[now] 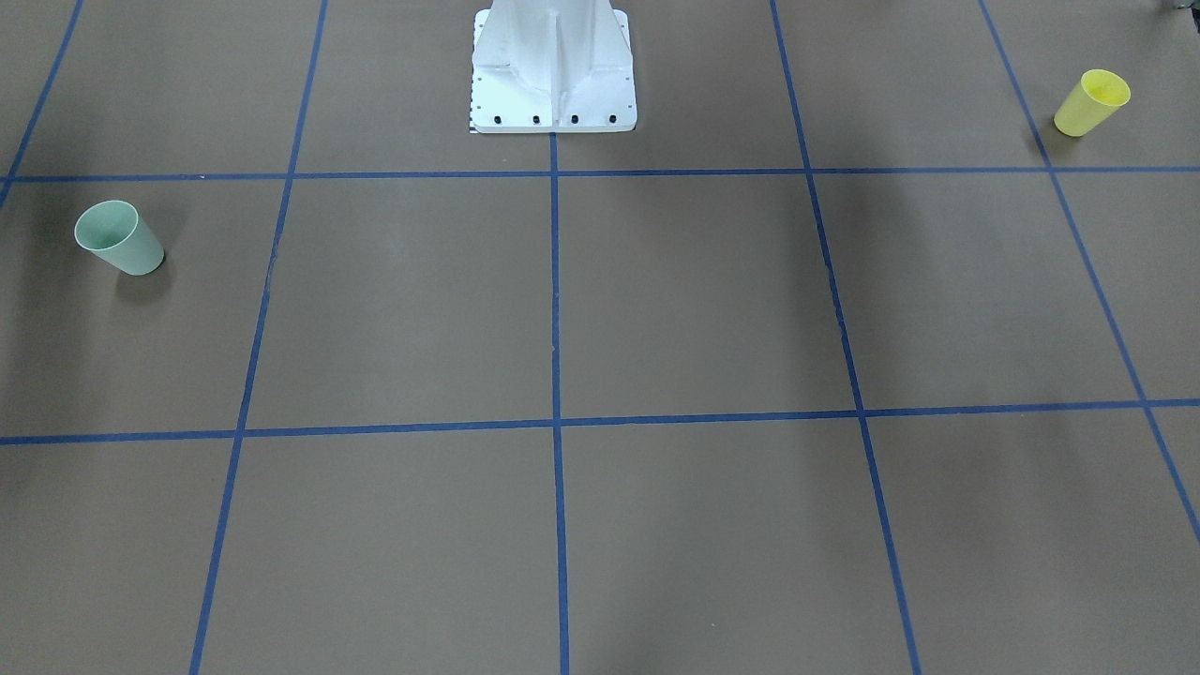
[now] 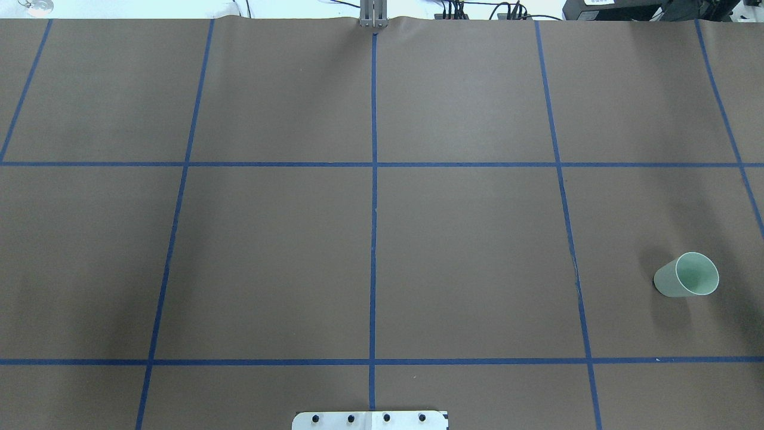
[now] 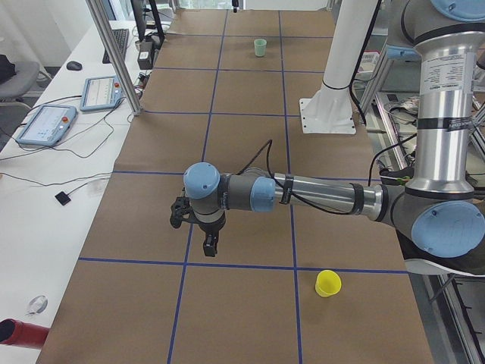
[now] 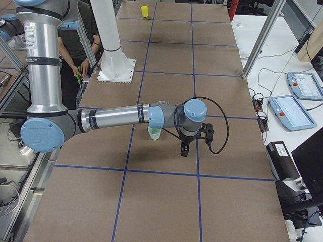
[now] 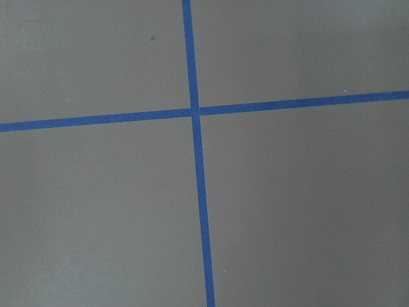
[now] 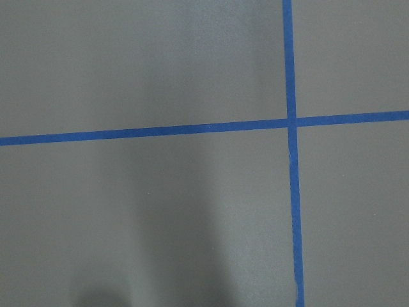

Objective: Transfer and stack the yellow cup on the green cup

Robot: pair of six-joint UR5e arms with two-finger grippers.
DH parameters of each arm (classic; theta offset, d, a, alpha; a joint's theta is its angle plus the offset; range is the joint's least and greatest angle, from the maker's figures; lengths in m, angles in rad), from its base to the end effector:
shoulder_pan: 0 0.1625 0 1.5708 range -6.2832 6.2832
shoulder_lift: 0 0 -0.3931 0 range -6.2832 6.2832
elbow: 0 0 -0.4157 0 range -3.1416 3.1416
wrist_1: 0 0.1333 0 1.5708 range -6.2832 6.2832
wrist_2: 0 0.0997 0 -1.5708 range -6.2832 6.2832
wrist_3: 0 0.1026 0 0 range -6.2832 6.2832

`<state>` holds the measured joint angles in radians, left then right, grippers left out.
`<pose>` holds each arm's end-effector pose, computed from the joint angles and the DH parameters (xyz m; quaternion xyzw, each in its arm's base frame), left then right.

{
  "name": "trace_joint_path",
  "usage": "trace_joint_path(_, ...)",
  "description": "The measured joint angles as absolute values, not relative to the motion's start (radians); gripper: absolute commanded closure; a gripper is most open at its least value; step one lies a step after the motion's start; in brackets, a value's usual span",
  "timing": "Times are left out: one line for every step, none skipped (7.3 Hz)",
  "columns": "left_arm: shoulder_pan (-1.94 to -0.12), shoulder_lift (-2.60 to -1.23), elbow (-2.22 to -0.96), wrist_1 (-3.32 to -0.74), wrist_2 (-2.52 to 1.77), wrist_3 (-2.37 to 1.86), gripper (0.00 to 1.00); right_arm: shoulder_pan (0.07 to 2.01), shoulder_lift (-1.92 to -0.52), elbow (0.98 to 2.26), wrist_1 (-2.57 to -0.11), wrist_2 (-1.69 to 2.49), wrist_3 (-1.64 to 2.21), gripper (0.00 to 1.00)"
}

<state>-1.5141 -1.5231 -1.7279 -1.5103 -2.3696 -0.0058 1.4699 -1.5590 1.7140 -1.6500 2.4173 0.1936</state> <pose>-0.0315 -0.5001 0.5764 0.0104 0.3893 0.0329 0.9205 0.0038 -0.5230 0.5516 -0.0260 -0.4111 0.0267 0.9108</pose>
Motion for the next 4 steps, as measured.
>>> trace_joint_path(-1.502, -1.521, -1.729, -1.518, -2.37, -0.063, 0.0, 1.466, -1.558, 1.714, -1.65, 2.417, 0.195, 0.0)
trace_joint_path(-1.468, -1.52, -1.728, -1.547, -2.366, -0.18, 0.0, 1.458, -1.557, 1.712, -1.65, 2.417, 0.196, 0.0)
trace_joint_path(-1.422, -1.519, -1.725, -1.59, -2.354, -0.312, 0.0, 1.451, -1.556, 1.709, -1.649, 2.416, 0.196, 0.0)
trace_joint_path(-1.374, -1.518, -1.724, -1.629, -2.328, -0.445, 0.0, 1.446, -1.556, 1.708, -1.649, 2.416, 0.196, 0.0)
